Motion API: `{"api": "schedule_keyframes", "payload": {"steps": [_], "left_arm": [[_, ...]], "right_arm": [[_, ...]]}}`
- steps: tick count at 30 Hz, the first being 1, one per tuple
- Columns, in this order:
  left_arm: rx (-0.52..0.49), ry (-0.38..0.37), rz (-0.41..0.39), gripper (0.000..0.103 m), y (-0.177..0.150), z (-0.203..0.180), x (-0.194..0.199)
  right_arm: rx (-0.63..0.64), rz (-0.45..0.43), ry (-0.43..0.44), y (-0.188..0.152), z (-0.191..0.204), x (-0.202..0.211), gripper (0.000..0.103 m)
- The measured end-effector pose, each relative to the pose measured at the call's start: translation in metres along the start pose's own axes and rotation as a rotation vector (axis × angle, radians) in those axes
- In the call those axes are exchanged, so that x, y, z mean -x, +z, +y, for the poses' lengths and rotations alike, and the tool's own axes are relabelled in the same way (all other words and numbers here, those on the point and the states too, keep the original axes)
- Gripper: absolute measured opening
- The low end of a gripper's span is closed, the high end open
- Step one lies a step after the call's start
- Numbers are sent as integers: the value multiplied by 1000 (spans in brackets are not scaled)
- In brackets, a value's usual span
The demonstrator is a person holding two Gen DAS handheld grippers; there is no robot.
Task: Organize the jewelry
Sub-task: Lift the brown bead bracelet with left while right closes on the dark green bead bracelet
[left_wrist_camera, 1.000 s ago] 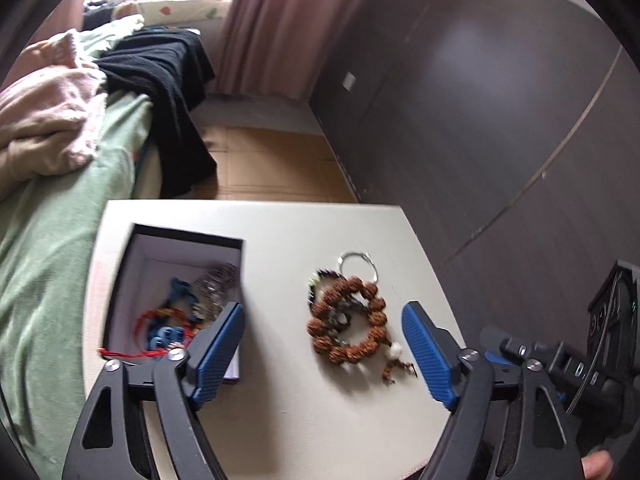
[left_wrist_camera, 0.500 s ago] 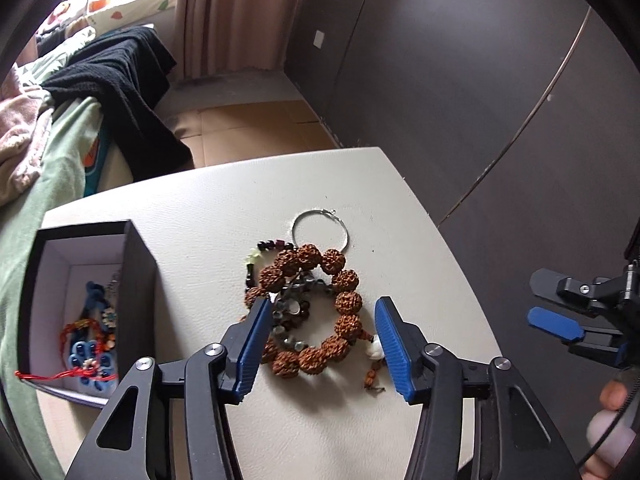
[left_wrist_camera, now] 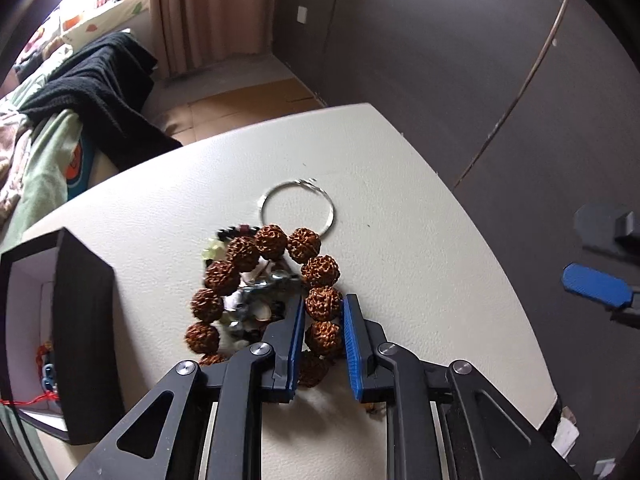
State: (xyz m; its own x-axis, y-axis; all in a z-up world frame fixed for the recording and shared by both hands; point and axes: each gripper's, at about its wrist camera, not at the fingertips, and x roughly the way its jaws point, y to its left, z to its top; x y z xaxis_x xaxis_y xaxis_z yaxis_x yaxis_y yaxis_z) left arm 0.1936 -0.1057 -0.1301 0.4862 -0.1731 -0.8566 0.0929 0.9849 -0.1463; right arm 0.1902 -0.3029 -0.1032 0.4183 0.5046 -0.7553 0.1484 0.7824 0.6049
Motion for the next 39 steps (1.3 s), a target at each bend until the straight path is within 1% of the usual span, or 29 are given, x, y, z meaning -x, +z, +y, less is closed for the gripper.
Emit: {"api": "schedule_keyframes", "payload": {"steps": [2,7,13,16,18,20,23,27,32,33,34,35,36,37,38,39], "left_arm": [[41,-36,-24,20,2,12,12],[116,-98,-60,20,3,37,40],[180,-127,-113,20,6,65,67],[213,-151,-131,20,7,79,78],[229,-166,-142,20,6,88,84],[242,-175,-150,20,7,95,87],[270,-197,-159,20,7,107,93],[299,-208,-183,20,8,123,105],[336,-217,-217,20,3,138,122],[342,-216,-224,20,1,141,126],[346,-214,-229,20,0,143,129],[349,-212,-234,20,-2,145,132],[353,-211,-238,20,-3,147,135],[358,-209,-241,20,-6,149,137],[361,-207,-244,20,-8,150,140],[365,-205,-248,20,-11,152,143]], "right_arm": [[12,15,-7,-1,4,-6,69],[60,40,-25,-7,17,-20,69],[135,84,-45,-19,40,-44,69],[163,91,-62,-23,48,-57,69],[171,95,-73,-25,51,-67,65],[185,115,-81,-26,55,-78,52],[227,130,-127,-29,63,-95,47],[281,137,-192,-34,74,-111,43],[404,97,-320,-44,93,-123,42],[436,89,-355,-48,97,-125,41],[469,83,-394,-51,101,-127,36],[499,74,-429,-54,104,-128,28],[533,59,-475,-58,106,-128,24],[549,51,-485,-60,107,-127,18],[552,52,-473,-61,107,-126,11],[553,53,-468,-60,106,-124,11]]}}
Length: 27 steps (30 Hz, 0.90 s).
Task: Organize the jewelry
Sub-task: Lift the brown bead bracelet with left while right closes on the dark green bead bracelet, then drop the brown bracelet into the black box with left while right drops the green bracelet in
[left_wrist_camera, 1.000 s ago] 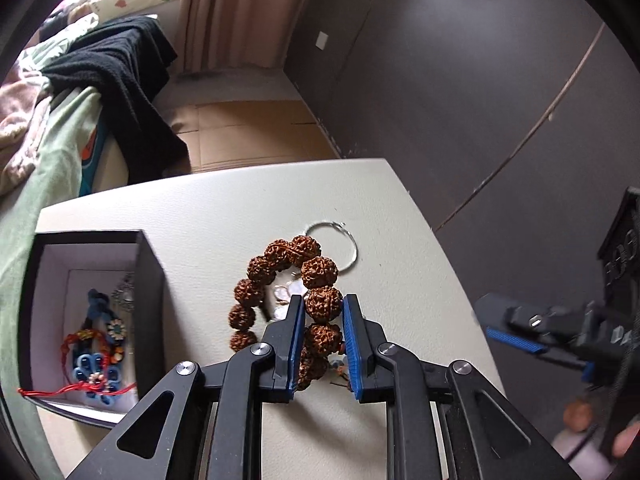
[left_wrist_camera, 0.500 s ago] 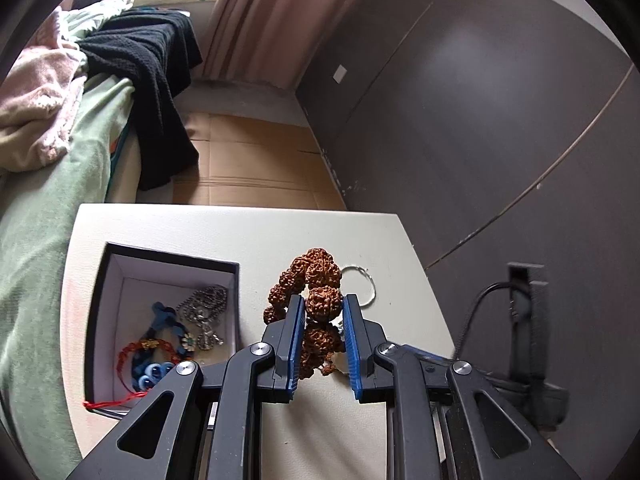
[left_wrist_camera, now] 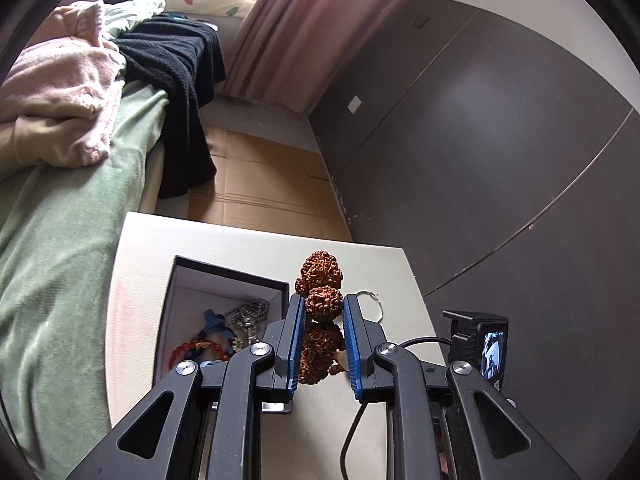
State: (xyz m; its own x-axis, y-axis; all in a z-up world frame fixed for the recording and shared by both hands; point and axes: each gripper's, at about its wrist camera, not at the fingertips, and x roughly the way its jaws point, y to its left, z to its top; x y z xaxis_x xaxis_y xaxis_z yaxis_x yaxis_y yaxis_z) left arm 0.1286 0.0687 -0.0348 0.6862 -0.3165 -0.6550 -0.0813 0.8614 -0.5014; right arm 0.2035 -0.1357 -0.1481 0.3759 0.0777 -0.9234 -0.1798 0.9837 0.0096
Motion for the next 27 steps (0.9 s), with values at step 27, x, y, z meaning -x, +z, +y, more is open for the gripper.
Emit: {"api": "schedule_keyframes", "payload": {"steps": [27], "left_arm": [[96,38,-100,22,7,37,31]], "right_arm": [[-219,-177,616,-9,-6,67,10]]}}
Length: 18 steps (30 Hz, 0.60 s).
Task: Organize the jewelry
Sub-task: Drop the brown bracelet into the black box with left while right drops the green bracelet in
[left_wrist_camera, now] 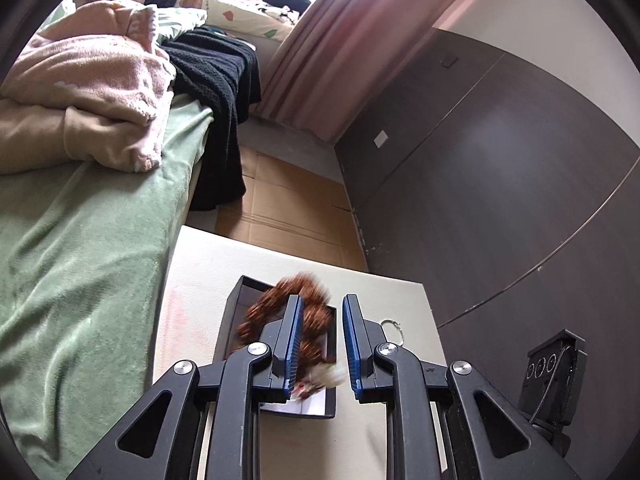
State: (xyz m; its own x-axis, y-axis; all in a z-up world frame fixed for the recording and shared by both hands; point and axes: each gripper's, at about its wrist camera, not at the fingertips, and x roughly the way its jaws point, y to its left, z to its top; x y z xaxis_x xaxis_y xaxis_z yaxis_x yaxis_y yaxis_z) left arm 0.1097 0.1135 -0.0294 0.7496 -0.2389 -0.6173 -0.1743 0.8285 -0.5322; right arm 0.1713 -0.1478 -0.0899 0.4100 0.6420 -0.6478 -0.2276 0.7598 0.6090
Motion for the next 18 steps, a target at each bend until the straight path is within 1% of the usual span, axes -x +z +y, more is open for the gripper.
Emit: {"api": "schedule_keyframes", "payload": {"steps": [1,5,8,11,13,15,18], "left_arm": [[1,1,8,24,1,0,-2],[20,4,17,38,5,5,-7],[42,18,13,39,9,11,-7],[56,33,8,41,11,17,-4],[68,40,9,46,12,21,-3],[81,44,1,56,13,25,1],[89,47,-21,63,15,29,7]], "right_arm": [[0,1,3,1,1,-3,10],[-1,7,22,3,4,-7,10],[2,9,46,5,8,-11,10],[17,-3,89,6,18,-11,10],[30,-12,116,7,27,-10,10],[48,-22,132,7,38,-10,10],[60,-21,157,8,52,-16,10]]}}
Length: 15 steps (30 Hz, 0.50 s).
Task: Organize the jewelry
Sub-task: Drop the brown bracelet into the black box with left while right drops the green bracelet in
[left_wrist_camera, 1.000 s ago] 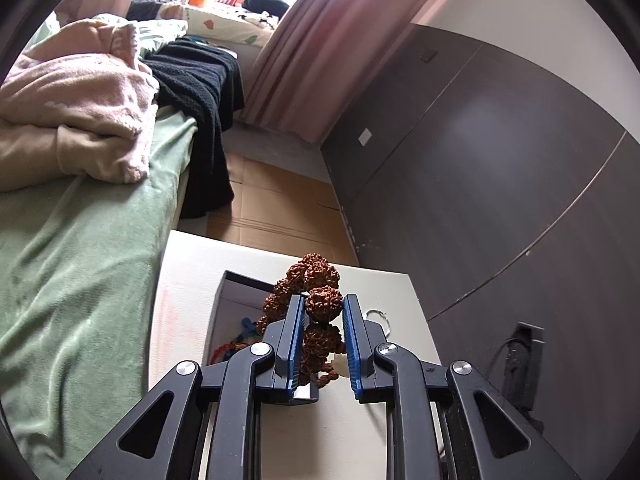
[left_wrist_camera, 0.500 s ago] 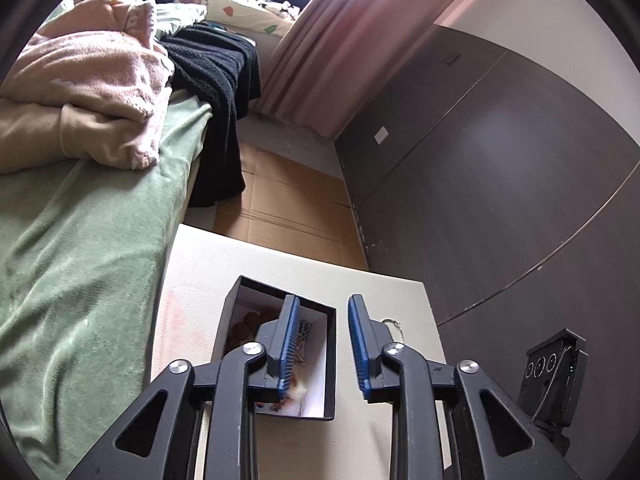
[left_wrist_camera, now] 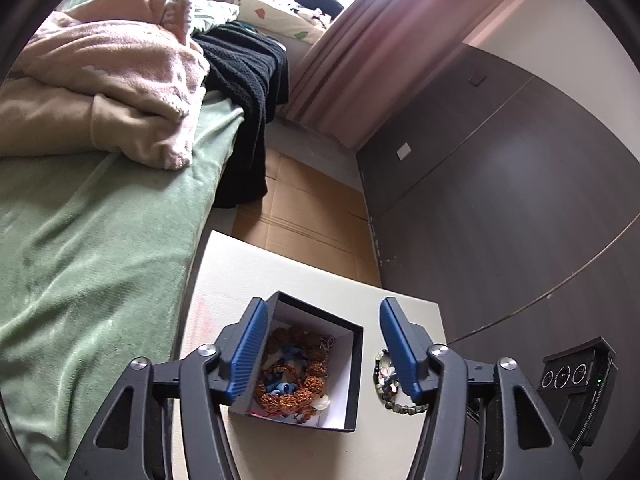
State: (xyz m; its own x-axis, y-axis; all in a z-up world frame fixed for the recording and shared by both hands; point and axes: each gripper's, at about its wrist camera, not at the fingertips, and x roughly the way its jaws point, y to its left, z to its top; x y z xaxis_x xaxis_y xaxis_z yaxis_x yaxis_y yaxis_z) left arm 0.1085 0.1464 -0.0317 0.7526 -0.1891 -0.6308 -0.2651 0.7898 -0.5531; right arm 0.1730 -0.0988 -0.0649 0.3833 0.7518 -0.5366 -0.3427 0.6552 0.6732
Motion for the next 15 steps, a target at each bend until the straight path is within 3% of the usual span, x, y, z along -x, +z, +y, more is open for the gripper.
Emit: {"api": "schedule_keyframes", "payload": {"steps": [9,10,11,15], "left_arm": [[30,11,-14,65,6,11,6],[29,10,-15,65,6,11,6],[28,10,-16,65,6,10,6],[25,7,-12,65,5,5,2]], "right_arm": [[33,20,63,2,34,-45,12],[45,47,43,2,35,-52,24],[47,77,24,2,35,-57,43],[31,58,-46,1,22,-50,53]]}}
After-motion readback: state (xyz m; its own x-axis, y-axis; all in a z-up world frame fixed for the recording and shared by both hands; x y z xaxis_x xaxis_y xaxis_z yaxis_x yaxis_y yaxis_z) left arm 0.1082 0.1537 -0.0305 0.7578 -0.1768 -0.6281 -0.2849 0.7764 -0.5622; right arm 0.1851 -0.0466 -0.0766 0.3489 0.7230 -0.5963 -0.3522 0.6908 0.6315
